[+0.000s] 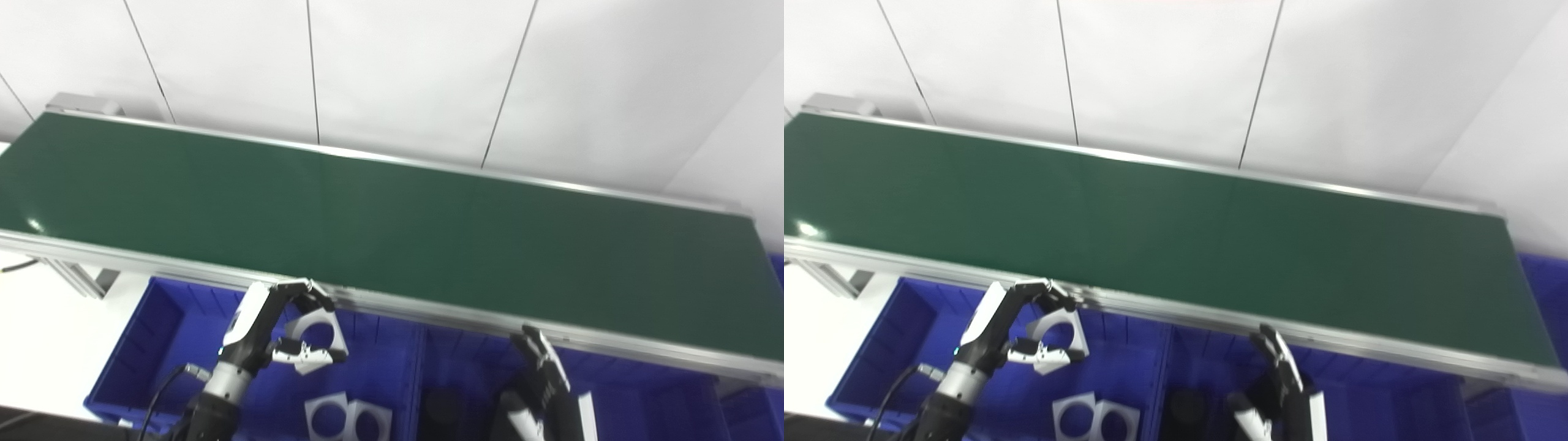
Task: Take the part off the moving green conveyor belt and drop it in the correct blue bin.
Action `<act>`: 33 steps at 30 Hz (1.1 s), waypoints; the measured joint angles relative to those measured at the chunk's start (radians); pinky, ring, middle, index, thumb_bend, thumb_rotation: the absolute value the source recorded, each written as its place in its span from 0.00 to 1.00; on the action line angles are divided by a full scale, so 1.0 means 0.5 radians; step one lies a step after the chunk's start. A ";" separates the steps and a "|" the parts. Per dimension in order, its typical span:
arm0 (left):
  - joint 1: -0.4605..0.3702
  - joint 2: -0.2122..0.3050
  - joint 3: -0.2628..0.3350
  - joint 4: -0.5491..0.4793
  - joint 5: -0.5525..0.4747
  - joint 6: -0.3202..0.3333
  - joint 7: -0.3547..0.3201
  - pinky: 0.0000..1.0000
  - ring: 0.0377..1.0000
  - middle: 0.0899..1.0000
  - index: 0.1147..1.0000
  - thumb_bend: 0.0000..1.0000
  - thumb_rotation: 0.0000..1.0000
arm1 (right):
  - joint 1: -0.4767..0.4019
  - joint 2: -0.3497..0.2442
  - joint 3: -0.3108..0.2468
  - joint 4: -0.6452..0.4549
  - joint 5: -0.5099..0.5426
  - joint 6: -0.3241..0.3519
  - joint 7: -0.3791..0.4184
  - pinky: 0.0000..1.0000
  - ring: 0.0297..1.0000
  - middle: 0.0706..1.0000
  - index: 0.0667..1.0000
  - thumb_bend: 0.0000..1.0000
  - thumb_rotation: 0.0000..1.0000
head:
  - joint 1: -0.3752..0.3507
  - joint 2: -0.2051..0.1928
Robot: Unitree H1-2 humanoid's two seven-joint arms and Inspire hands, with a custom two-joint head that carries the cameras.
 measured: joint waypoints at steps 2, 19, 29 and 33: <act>0.000 0.010 -0.019 0.010 0.002 0.000 0.000 0.46 0.48 0.46 0.38 0.50 0.00 | 0.005 0.002 -0.008 -0.004 -0.004 0.000 0.011 0.88 0.86 0.83 0.90 0.77 0.81 | -0.015 0.061; 0.026 0.078 -0.101 -0.038 0.139 0.089 -0.200 0.56 0.62 0.47 0.42 0.51 0.00 | 0.031 0.073 -0.089 -0.078 -0.031 0.000 0.094 0.87 0.84 0.81 0.88 0.77 0.81 | -0.077 0.135; 0.080 0.092 -0.086 -0.085 0.105 0.234 -0.344 0.86 0.94 0.96 0.87 0.89 0.41 | 0.044 0.114 -0.104 -0.078 -0.071 0.000 0.105 0.87 0.85 0.82 0.88 0.77 0.79 | -0.104 0.117; 0.083 0.091 -0.059 -0.084 0.019 0.171 -0.344 0.93 0.97 0.97 0.91 0.93 0.55 | 0.054 0.128 -0.111 -0.077 -0.073 0.000 0.107 0.87 0.85 0.81 0.88 0.78 0.79 | -0.135 0.101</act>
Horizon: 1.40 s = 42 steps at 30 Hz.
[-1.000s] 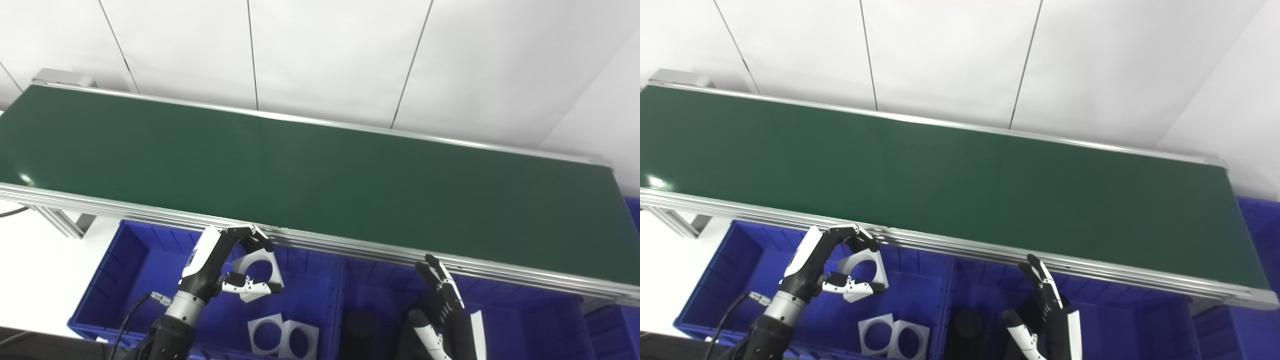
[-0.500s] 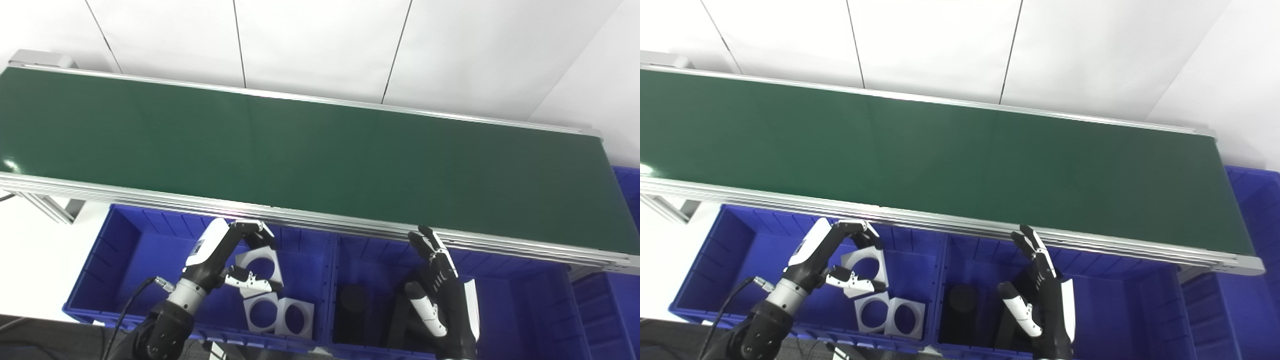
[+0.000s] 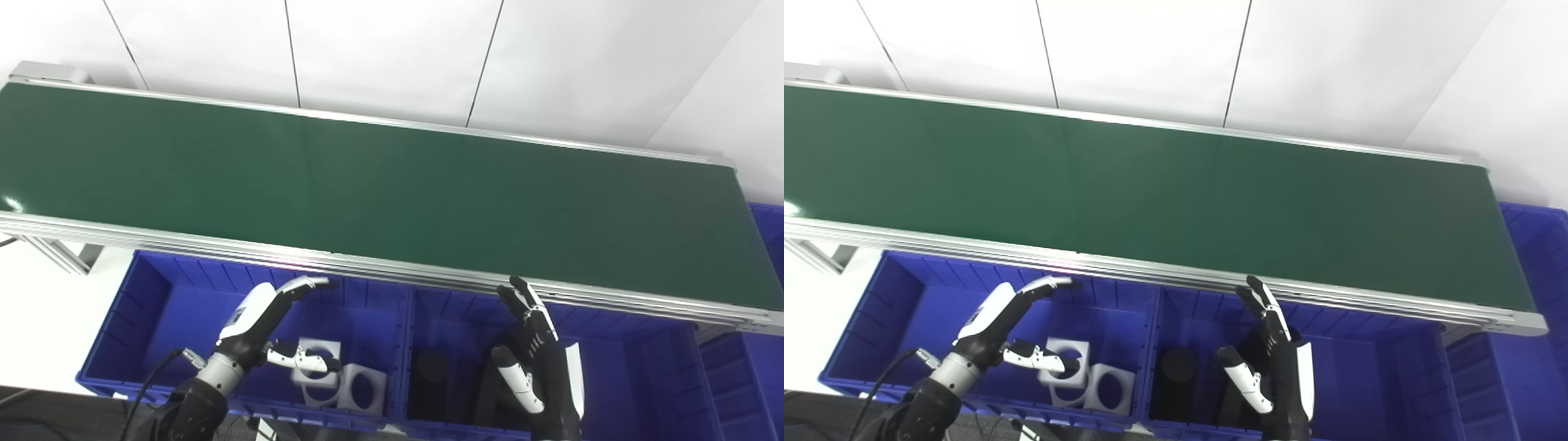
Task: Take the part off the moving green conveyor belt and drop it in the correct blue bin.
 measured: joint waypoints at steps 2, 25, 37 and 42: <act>0.004 -0.007 0.017 0.000 -0.051 -0.073 0.001 0.94 0.97 0.97 0.91 0.93 0.57 | 0.007 0.006 0.000 0.000 -0.001 0.000 0.002 0.87 0.85 0.81 0.88 0.78 0.79 | 0.000 0.000; 0.075 -0.095 0.048 -0.105 -0.843 -0.172 -0.282 0.81 0.83 0.85 0.84 0.85 0.63 | 0.069 0.160 -0.073 0.002 -0.172 0.000 0.078 0.89 0.86 0.83 0.89 0.77 0.81 | -0.184 -0.031; 0.120 -0.116 0.139 -0.110 -0.847 -0.172 -0.326 0.80 0.82 0.84 0.85 0.82 0.70 | 0.079 0.198 -0.102 0.019 -0.252 0.000 0.079 0.86 0.86 0.83 0.90 0.76 0.79 | -0.298 -0.034; 0.107 -0.112 0.175 -0.104 -0.849 -0.172 -0.378 0.80 0.83 0.85 0.85 0.82 0.71 | 0.068 0.224 -0.097 0.046 -0.253 0.000 0.079 0.88 0.88 0.85 0.92 0.77 0.78 | -0.494 -0.049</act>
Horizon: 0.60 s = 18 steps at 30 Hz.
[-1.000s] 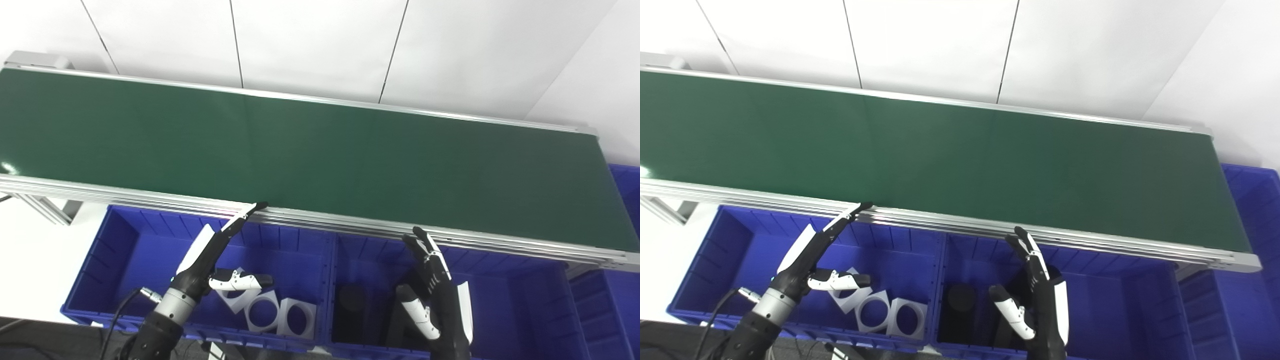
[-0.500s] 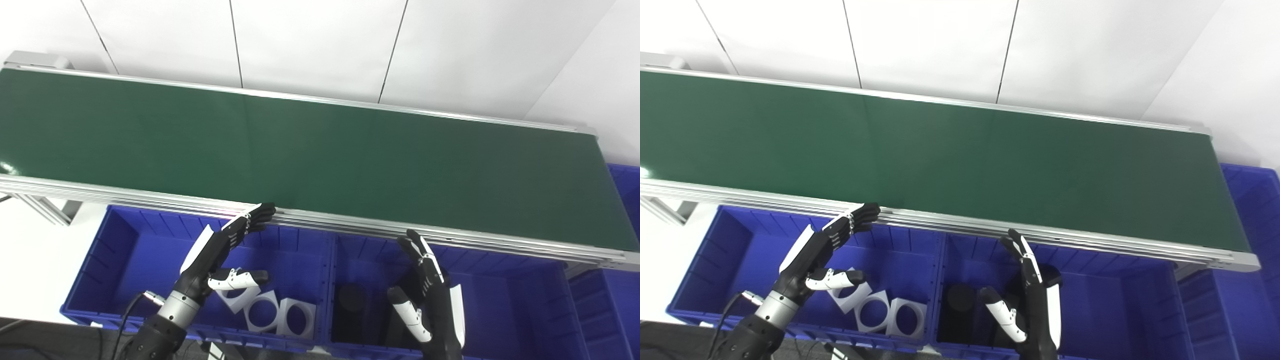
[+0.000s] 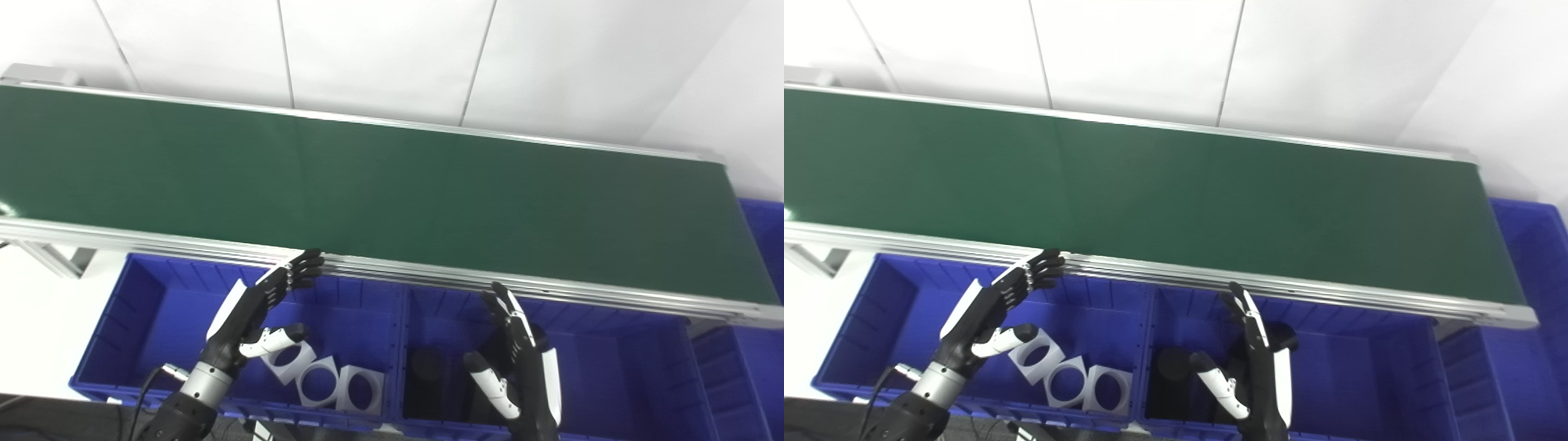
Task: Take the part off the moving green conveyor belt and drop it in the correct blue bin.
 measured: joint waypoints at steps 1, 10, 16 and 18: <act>-0.003 0.003 0.007 0.003 0.000 0.000 -0.006 0.80 0.83 0.85 0.85 0.82 0.72 | 0.001 0.008 0.001 0.003 -0.001 0.000 0.001 0.88 0.88 0.85 0.92 0.77 0.78 | -0.039 0.000; -0.018 0.003 0.117 0.015 -0.045 0.000 -0.106 0.80 0.82 0.84 0.84 0.84 0.73 | -0.012 0.039 0.014 0.048 -0.015 0.000 0.003 0.90 0.89 0.87 0.93 0.79 0.78 | -0.138 -0.006; -0.019 -0.012 0.149 0.015 -0.046 0.000 -0.157 0.80 0.82 0.84 0.84 0.84 0.72 | -0.028 0.059 0.020 0.053 -0.027 0.000 0.001 0.91 0.89 0.87 0.94 0.79 0.77 | -0.156 -0.009; -0.019 -0.024 0.164 0.015 -0.046 0.000 -0.167 0.79 0.82 0.84 0.84 0.84 0.72 | -0.029 0.059 0.020 0.056 -0.032 0.000 0.000 0.91 0.89 0.87 0.94 0.79 0.77 | -0.156 -0.009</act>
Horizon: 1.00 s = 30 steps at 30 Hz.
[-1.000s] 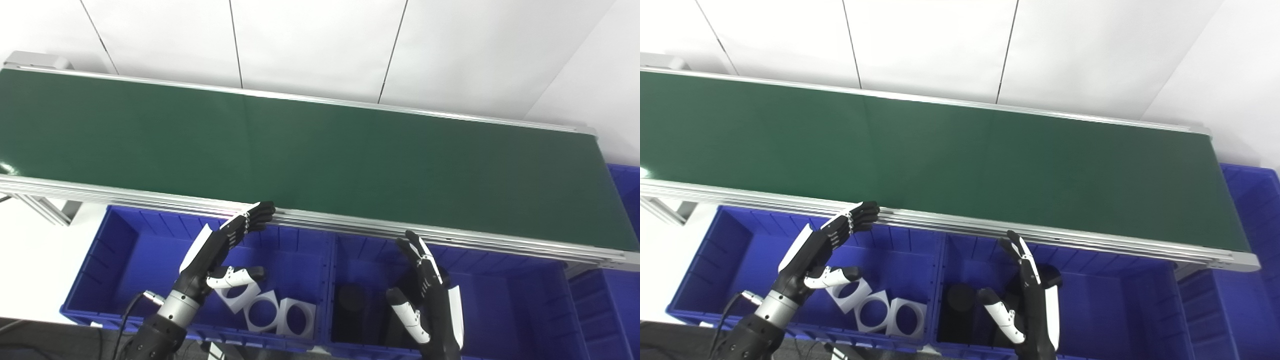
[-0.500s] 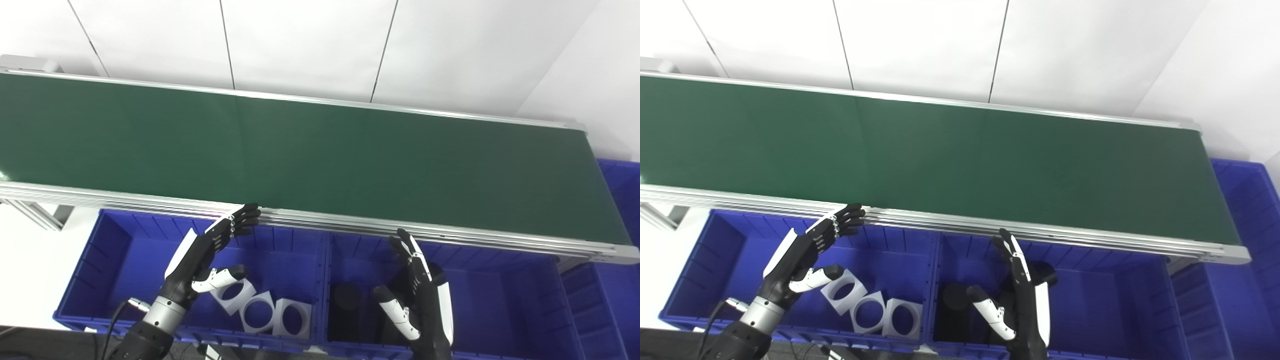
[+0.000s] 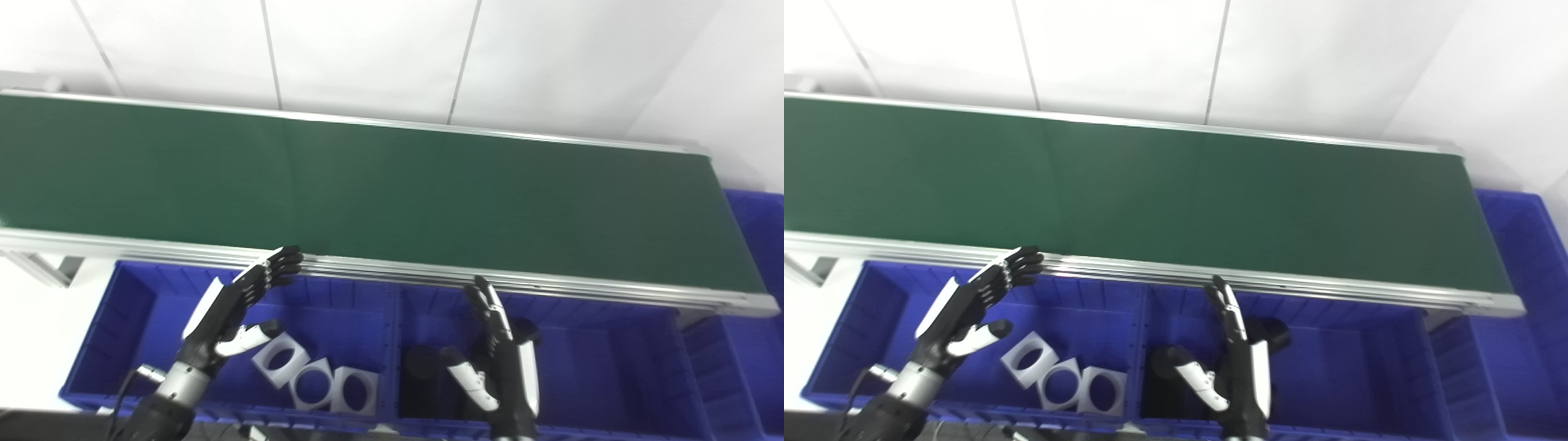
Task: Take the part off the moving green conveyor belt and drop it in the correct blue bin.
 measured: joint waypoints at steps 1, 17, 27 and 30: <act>0.000 -0.004 0.005 0.000 0.000 0.000 -0.002 0.79 0.82 0.84 0.84 0.84 0.72 | 0.000 0.000 0.000 0.002 -0.005 0.000 0.000 0.91 0.89 0.87 0.94 0.79 0.77 | 0.000 0.000; 0.001 -0.049 0.115 0.022 -0.044 0.000 -0.120 0.78 0.81 0.83 0.83 0.86 0.71 | -0.010 0.022 0.012 0.055 -0.049 0.000 -0.006 0.91 0.89 0.88 0.95 0.80 0.78 | -0.190 -0.040; 0.001 -0.079 0.137 0.042 -0.042 0.000 -0.131 0.78 0.81 0.82 0.82 0.86 0.72 | -0.018 0.019 0.032 0.058 -0.035 0.000 -0.029 0.93 0.89 0.88 0.95 0.81 0.79 | -0.090 -0.031; 0.002 -0.080 0.135 0.042 -0.042 0.000 -0.149 0.79 0.81 0.82 0.83 0.85 0.72 | -0.013 0.019 0.030 0.051 -0.024 0.000 -0.026 0.93 0.90 0.88 0.95 0.81 0.79 | -0.083 -0.031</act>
